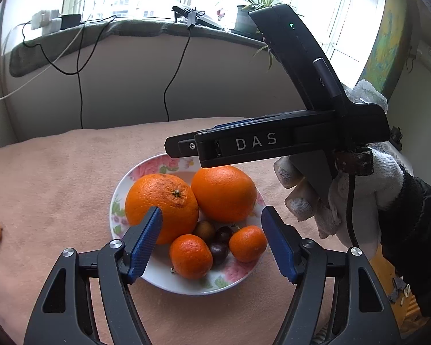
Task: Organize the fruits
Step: 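Lift both open grippers away from the plate, then move both open grippers toward the dark plum and brown longan on the towel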
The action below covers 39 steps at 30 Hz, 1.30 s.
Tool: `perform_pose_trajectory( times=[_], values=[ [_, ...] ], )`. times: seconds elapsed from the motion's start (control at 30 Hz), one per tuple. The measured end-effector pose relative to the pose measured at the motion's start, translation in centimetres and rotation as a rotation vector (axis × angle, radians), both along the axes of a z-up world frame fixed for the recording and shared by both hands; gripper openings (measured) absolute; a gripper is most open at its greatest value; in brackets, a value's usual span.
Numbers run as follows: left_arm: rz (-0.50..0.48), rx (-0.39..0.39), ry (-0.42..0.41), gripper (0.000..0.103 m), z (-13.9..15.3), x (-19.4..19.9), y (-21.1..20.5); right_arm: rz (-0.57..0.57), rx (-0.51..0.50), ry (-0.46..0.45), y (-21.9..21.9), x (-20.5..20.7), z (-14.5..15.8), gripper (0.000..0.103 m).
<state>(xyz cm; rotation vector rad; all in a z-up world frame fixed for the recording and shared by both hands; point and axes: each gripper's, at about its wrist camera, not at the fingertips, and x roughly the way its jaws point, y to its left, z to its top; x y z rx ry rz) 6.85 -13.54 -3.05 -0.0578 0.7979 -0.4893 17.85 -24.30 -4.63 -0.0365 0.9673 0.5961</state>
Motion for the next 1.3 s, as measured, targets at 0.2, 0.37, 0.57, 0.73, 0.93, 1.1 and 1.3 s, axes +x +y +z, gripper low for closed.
perform_pose_trajectory(
  times=[0.2, 0.37, 0.57, 0.73, 0.93, 1.1, 1.3],
  values=[
    [0.008, -0.003, -0.003, 0.072, 0.1, 0.1, 0.3, -0.012, -0.008, -0.011, 0.1, -0.2, 0.2, 0.083],
    [0.018, -0.006, -0.006, 0.072, 0.2, -0.3, 0.7, -0.024, -0.006, -0.021, 0.1, -0.5, 0.4, 0.083],
    [0.027, -0.006, -0.014, 0.072, 0.3, -0.7, 1.4, -0.032, -0.008, -0.038, 0.1, -1.0, 0.8, 0.083],
    [0.035, -0.01, -0.019, 0.072, 0.5, -1.1, 1.7, -0.044, 0.003, -0.034, 0.1, -1.3, 0.8, 0.083],
    [0.045, -0.015, -0.025, 0.072, 0.6, -1.4, 2.1, -0.061, 0.019, -0.025, -0.1, -1.7, 0.8, 0.083],
    [0.054, -0.009, -0.034, 0.075, 0.6, -1.8, 2.4, -0.07, 0.034, -0.036, -0.2, -2.3, 0.9, 0.083],
    [0.079, -0.025, -0.032, 0.075, 0.3, -2.3, 3.6, -0.088, 0.035, -0.069, 0.5, -3.8, 1.1, 0.083]
  ],
)
